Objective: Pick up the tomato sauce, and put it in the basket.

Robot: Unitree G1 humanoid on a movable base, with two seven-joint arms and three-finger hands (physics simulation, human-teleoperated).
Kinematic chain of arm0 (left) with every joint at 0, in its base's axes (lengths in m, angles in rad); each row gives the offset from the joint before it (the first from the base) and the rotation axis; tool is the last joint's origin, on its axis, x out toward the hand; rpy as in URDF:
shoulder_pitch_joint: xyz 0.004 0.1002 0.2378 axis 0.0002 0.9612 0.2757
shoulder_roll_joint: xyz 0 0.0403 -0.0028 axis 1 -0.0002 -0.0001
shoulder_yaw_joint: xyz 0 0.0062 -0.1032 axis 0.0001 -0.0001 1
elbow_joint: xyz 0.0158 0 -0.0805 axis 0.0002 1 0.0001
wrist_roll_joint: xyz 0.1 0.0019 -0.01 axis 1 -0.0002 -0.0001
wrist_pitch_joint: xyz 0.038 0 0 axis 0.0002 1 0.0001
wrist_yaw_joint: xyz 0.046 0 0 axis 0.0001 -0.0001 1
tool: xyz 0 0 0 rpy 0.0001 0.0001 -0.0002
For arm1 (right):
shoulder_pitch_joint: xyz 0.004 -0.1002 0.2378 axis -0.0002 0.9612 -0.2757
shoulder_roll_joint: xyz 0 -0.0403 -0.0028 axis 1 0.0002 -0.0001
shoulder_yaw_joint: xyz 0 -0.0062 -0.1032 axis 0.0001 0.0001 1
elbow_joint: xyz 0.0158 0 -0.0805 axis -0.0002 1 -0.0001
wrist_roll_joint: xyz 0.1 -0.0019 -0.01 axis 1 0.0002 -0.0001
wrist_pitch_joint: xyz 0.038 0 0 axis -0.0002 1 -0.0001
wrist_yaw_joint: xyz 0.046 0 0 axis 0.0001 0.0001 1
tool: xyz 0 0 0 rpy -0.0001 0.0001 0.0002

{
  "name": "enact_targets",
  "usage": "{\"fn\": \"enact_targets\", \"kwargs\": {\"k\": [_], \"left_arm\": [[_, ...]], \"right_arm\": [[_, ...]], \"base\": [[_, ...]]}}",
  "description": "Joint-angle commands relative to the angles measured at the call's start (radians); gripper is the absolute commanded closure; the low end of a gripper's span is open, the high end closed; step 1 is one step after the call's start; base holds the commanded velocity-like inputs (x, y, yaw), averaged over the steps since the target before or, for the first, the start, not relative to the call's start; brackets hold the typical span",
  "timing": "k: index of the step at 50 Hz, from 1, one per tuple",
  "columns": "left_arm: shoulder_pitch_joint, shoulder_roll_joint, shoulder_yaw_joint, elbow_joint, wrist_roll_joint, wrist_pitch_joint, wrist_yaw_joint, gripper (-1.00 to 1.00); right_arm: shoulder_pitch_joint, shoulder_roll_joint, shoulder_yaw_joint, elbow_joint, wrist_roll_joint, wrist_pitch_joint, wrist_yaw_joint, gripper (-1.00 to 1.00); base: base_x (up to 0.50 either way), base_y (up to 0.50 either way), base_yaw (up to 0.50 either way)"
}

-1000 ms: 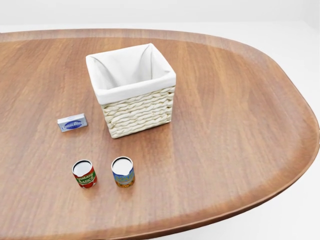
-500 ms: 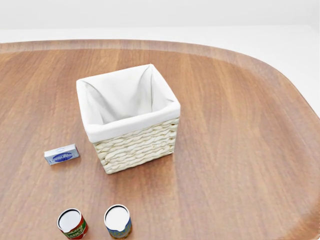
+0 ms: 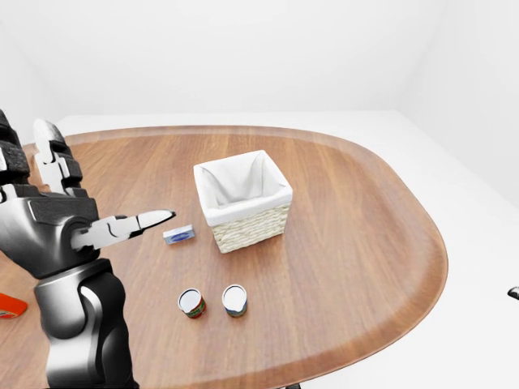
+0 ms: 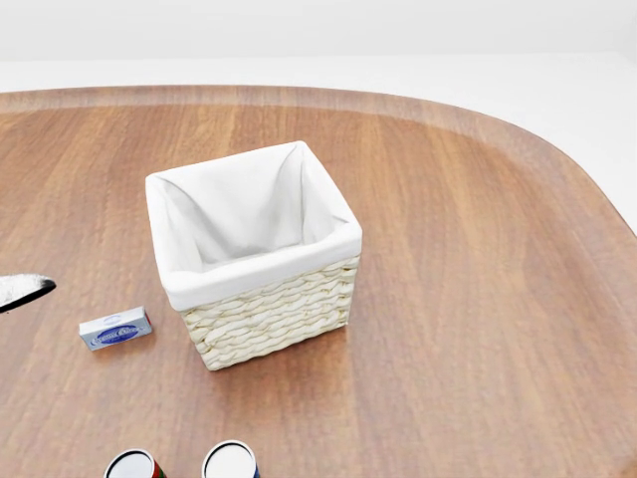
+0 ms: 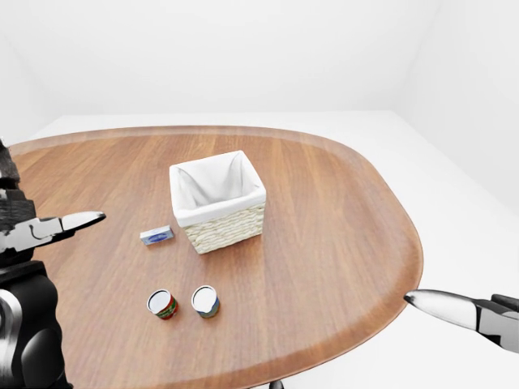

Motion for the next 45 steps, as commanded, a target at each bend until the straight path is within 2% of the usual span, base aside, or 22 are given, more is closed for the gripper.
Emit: {"fn": "enact_targets", "kwargs": {"k": [1, 2, 3, 4, 5, 7, 8, 10, 14, 17, 18, 19, 20, 23, 24, 26, 28, 30, 31, 32, 37, 45], "left_arm": [[-0.036, 0.001, -0.130, 0.128, 0.263, 0.000, -0.136, -1.00], [-0.045, 0.013, -0.176, 0.180, 0.320, 0.000, -0.173, -1.00], [-0.060, 0.052, -0.262, 0.267, 0.474, 0.000, -0.202, -1.00], [-0.081, 0.055, -0.293, 0.327, 0.555, 0.000, -0.249, -1.00], [-0.100, 0.060, -0.316, 0.372, 0.666, 0.000, -0.257, -1.00], [-0.148, 0.020, -0.305, 0.401, 0.778, 0.000, -0.274, -1.00], [-0.156, 0.001, -0.299, 0.329, 0.803, 0.000, -0.327, -1.00], [-0.118, 0.021, -0.328, 0.321, 0.933, 0.000, -0.368, -1.00], [-0.084, 0.026, -0.310, 0.355, 1.132, 0.000, -0.444, -1.00], [-0.042, 0.017, -0.273, 0.326, 1.180, 0.000, -0.498, -1.00], [-0.032, 0.026, -0.262, 0.325, 1.198, -0.010, -0.486, -1.00], [-0.024, 0.019, -0.244, 0.303, 1.188, -0.033, -0.489, -1.00], [-0.024, -0.005, -0.230, 0.287, 1.177, 0.000, -0.529, -1.00], [0.010, 0.004, -0.215, 0.270, 1.197, -0.020, -0.556, -1.00], [0.040, -0.002, -0.214, 0.255, 1.176, -0.027, -0.598, -1.00], [0.067, -0.002, -0.213, 0.273, 1.213, -0.052, -0.595, -1.00], [0.114, 0.008, -0.222, 0.308, 1.250, -0.120, -0.583, -1.00], [0.138, 0.009, -0.216, 0.317, 1.278, -0.166, -0.584, -1.00], [0.135, -0.005, -0.207, 0.315, 1.277, -0.164, -0.583, -1.00], [0.242, 0.017, -0.244, 0.386, 1.359, -0.175, -0.604, -1.00], [0.251, -0.014, -0.220, 0.405, 1.388, -0.175, -0.608, -1.00], [0.275, -0.026, -0.212, 0.440, 1.408, -0.175, -0.585, -1.00]], "right_arm": [[-0.007, -0.003, 0.001, 0.000, 0.002, 0.000, -0.008, -1.00], [-0.009, -0.007, 0.001, 0.000, 0.002, 0.000, -0.010, -1.00], [-0.008, -0.015, -0.006, 0.000, 0.009, 0.000, -0.015, -1.00], [-0.009, -0.018, -0.010, 0.000, 0.015, 0.000, -0.016, -1.00], [-0.011, -0.023, -0.011, 0.000, 0.016, 0.000, -0.020, -1.00], [-0.013, -0.024, -0.003, 0.000, 0.007, 0.000, -0.022, -1.00], [-0.015, -0.015, 0.002, 0.000, 0.004, 0.000, -0.017, -1.00], [-0.025, -0.015, -0.001, 0.000, 0.011, 0.005, -0.018, -1.00], [-0.013, -0.004, 0.002, 0.000, 0.006, 0.000, -0.004, -1.00], [-0.024, -0.008, -0.005, 0.000, 0.013, 0.007, -0.010, -1.00], [-0.033, -0.011, 0.000, 0.000, 0.010, 0.015, -0.015, -1.00], [-0.040, -0.015, 0.015, 0.000, -0.003, 0.017, -0.021, -1.00], [-0.040, -0.021, 0.025, 0.000, -0.010, 0.014, -0.027, -1.00], [-0.032, -0.018, 0.048, 0.000, -0.030, 0.000, -0.027, -1.00], [-0.027, -0.018, 0.040, 0.000, -0.022, 0.000, -0.027, -1.00], [-0.029, -0.023, 0.031, 0.000, -0.014, 0.001, -0.030, -1.00], [-0.032, -0.019, 0.035, 0.000, -0.016, 0.002, -0.029, -1.00], [-0.025, -0.010, 0.039, 0.000, -0.022, 0.000, -0.021, -1.00], [-0.021, -0.011, 0.035, 0.000, -0.019, 0.000, -0.021, -1.00], [-0.049, 0.004, 0.074, 0.000, -0.053, 0.007, -0.018, -1.00], [-0.050, 0.008, 0.077, 0.000, -0.058, 0.006, -0.015, -1.00], [-0.041, 0.012, 0.069, 0.000, -0.053, 0.000, -0.011, -1.00]], "base": [[0.00, 0.00, 0.00], [0.00, 0.00, 0.00], [0.00, 0.00, 0.00], [0.00, 0.00, 0.00], [0.00, 0.00, 0.00], [0.00, 0.00, 0.00], [0.00, 0.00, 0.00], [0.00, 0.00, 0.00], [0.00, 0.00, 0.00], [0.00, 0.00, 0.00], [0.00, 0.00, 0.00], [0.00, 0.00, 0.00], [0.00, 0.00, 0.00], [0.00, 0.00, 0.00], [0.00, 0.00, 0.00], [0.00, 0.00, 0.00], [0.00, 0.00, 0.00], [0.00, 0.00, 0.00], [0.00, 0.00, 0.00], [0.00, 0.00, 0.00], [0.00, 0.00, 0.00], [0.00, 0.00, 0.00]]}}
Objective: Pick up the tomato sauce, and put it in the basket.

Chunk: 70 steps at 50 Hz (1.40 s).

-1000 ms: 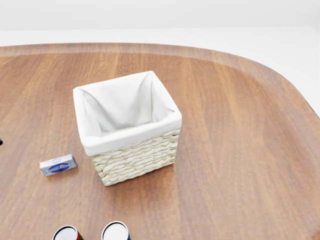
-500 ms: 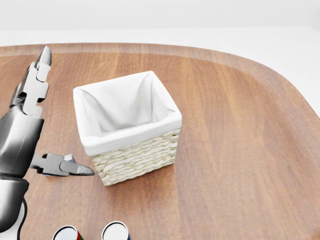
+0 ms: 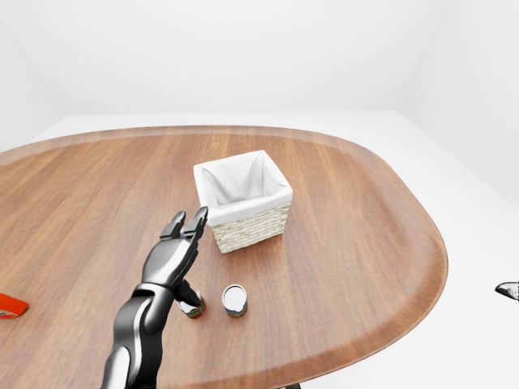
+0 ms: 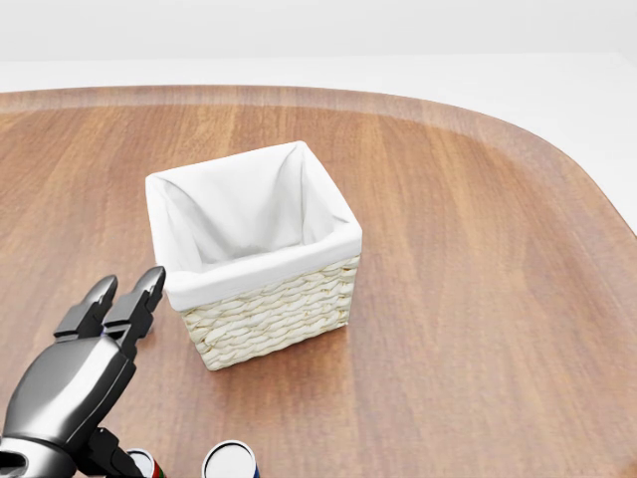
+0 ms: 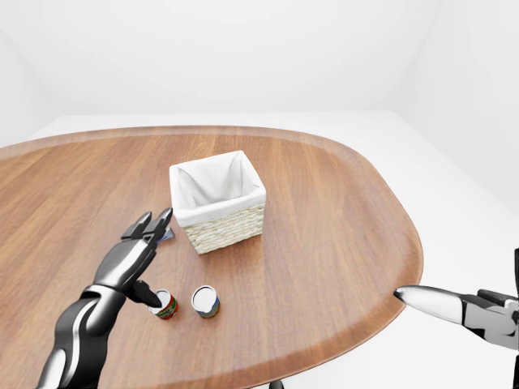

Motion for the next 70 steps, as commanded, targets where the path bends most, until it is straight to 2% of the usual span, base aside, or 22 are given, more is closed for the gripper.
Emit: {"fn": "enact_targets", "kwargs": {"k": [1, 16, 40, 45, 52, 70], "left_arm": [[0.079, -0.014, 0.007, 0.066, 0.091, 0.000, -0.007, -1.00], [0.085, -0.014, 0.001, 0.115, 0.096, 0.000, -0.014, -1.00], [0.034, 0.017, -0.044, 0.319, 0.149, 0.000, 0.101, -1.00], [0.022, 0.025, -0.044, 0.350, 0.152, 0.000, 0.117, -1.00], [-0.003, 0.035, -0.064, 0.441, 0.180, 0.000, 0.187, -1.00], [-0.021, 0.047, -0.078, 0.502, 0.187, 0.000, 0.214, -1.00]], "right_arm": [[0.000, 0.010, 0.009, 0.000, -0.010, -0.004, 0.005, -1.00], [-0.007, 0.019, 0.024, 0.000, -0.024, 0.001, 0.008, -1.00], [0.004, 0.014, 0.031, 0.000, -0.029, -0.004, 0.003, -1.00], [0.011, 0.010, 0.010, 0.000, -0.011, -0.004, 0.005, -1.00], [0.029, -0.002, -0.004, 0.000, 0.002, -0.004, -0.001, -1.00], [0.021, -0.009, -0.017, 0.000, 0.016, -0.004, -0.006, -1.00]], "base": [[0.00, 0.00, 0.00], [0.00, 0.00, 0.00], [0.00, 0.00, 0.00], [0.00, 0.00, 0.00], [0.00, 0.00, 0.00], [0.00, 0.00, 0.00]]}}
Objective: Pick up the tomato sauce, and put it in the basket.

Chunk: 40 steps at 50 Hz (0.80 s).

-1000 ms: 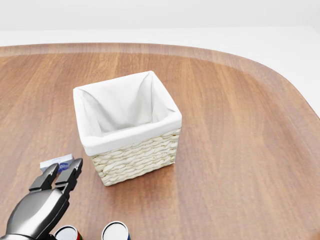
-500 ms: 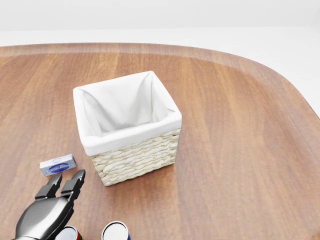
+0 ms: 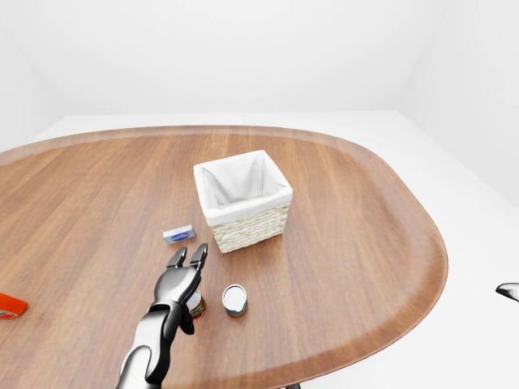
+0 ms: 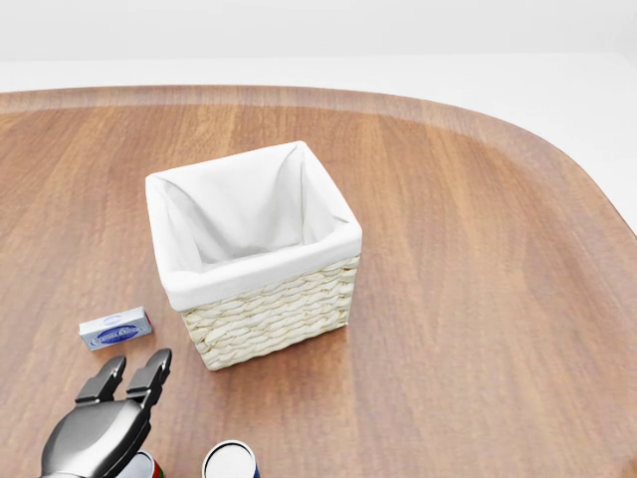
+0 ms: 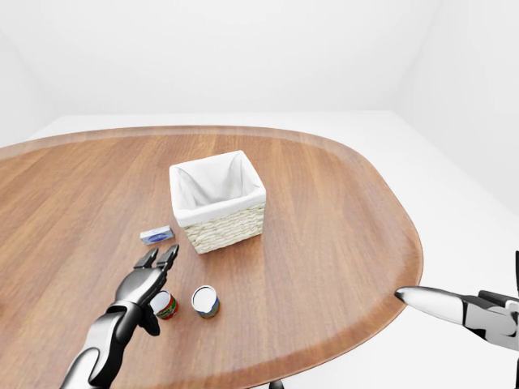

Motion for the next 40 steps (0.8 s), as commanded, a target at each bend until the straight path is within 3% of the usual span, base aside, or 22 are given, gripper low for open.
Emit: {"fn": "enact_targets", "kwargs": {"k": [1, 40], "left_arm": [[-0.014, 0.006, -0.017, 0.061, 0.013, 0.000, 0.031, -1.00], [-0.050, 0.030, -0.033, 0.220, 0.004, 0.000, 0.112, -1.00]], "right_arm": [[-0.006, 0.000, -0.002, 0.000, 0.003, 0.000, 0.000, -1.00], [-0.010, 0.012, 0.039, 0.000, -0.034, 0.000, 0.002, -1.00]], "base": [[0.00, 0.00, 0.00], [0.00, 0.00, 0.00]]}}
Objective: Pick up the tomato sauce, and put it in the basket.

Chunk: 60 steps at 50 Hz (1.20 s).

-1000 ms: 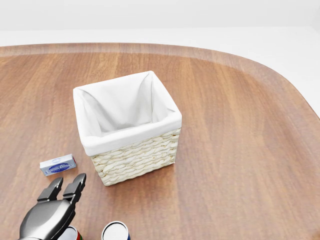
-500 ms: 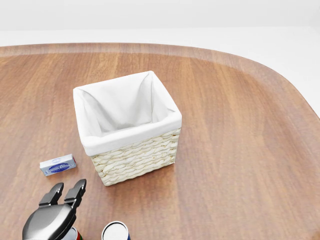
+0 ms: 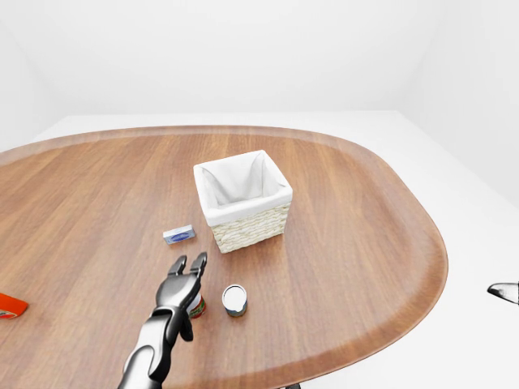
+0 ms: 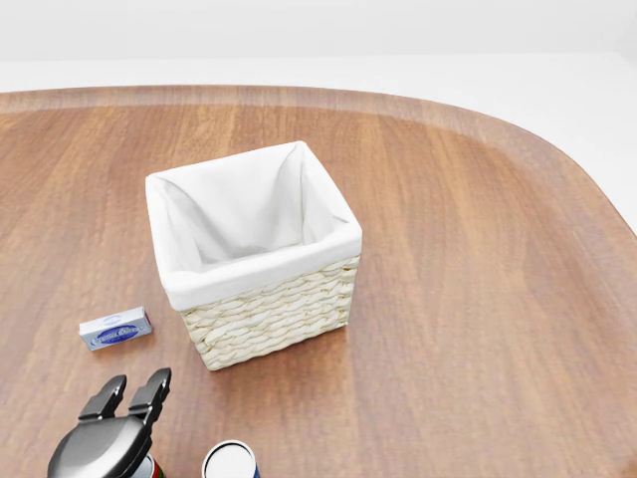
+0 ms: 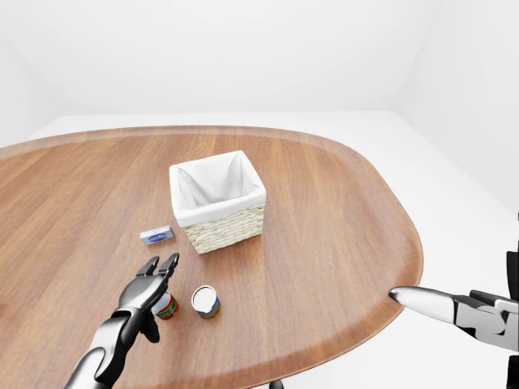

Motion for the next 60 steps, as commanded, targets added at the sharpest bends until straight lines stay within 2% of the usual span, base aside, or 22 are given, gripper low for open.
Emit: {"fn": "enact_targets", "kwargs": {"k": [1, 9, 26, 45, 50, 56, 57, 58, 59, 60], "left_arm": [[-0.018, 0.007, -0.004, 0.049, -0.002, 0.000, 0.025, -1.00], [-0.042, 0.016, -0.006, 0.112, -0.003, 0.000, 0.059, -1.00], [-0.077, 0.027, -0.010, 0.175, -0.019, 0.000, 0.082, -1.00], [-0.118, 0.032, -0.041, 0.290, -0.009, 0.000, 0.141, -1.00], [-0.127, 0.036, -0.041, 0.311, -0.021, 0.000, 0.137, -1.00], [-0.159, 0.036, -0.054, 0.395, -0.019, 0.000, 0.169, -1.00], [-0.157, 0.037, -0.056, 0.399, -0.021, 0.000, 0.168, -0.89], [-0.156, 0.037, -0.055, 0.397, -0.025, 0.000, 0.165, -0.33], [-0.155, 0.037, -0.056, 0.396, -0.029, 0.000, 0.160, 0.80], [-0.151, 0.036, -0.058, 0.393, -0.031, 0.000, 0.155, 1.00]], "right_arm": [[-0.004, 0.006, 0.006, 0.000, -0.006, 0.000, 0.004, -1.00], [0.002, 0.008, -0.009, 0.000, 0.004, 0.000, 0.010, -1.00], [0.001, 0.004, -0.016, 0.000, 0.010, 0.000, 0.008, -1.00], [0.007, 0.004, -0.022, 0.000, 0.014, 0.000, 0.007, -1.00], [0.009, 0.012, -0.022, 0.000, 0.012, 0.000, 0.013, -1.00], [0.009, 0.012, -0.028, 0.000, 0.017, 0.000, 0.014, -1.00], [0.009, 0.016, -0.028, 0.000, 0.016, 0.000, 0.017, -1.00], [0.010, 0.017, -0.030, 0.000, 0.017, 0.000, 0.018, -1.00], [0.010, 0.018, -0.030, 0.000, 0.018, 0.000, 0.018, -1.00], [0.009, 0.017, -0.029, 0.000, 0.016, 0.000, 0.018, -1.00]], "base": [[0.00, 0.00, 0.00], [0.00, 0.00, 0.00], [0.00, 0.00, 0.00], [0.00, 0.00, 0.00], [0.00, 0.00, 0.00], [0.00, 0.00, 0.00], [0.00, 0.00, 0.00], [0.00, 0.00, 0.00], [0.00, 0.00, 0.00], [0.00, 0.00, 0.00]]}}
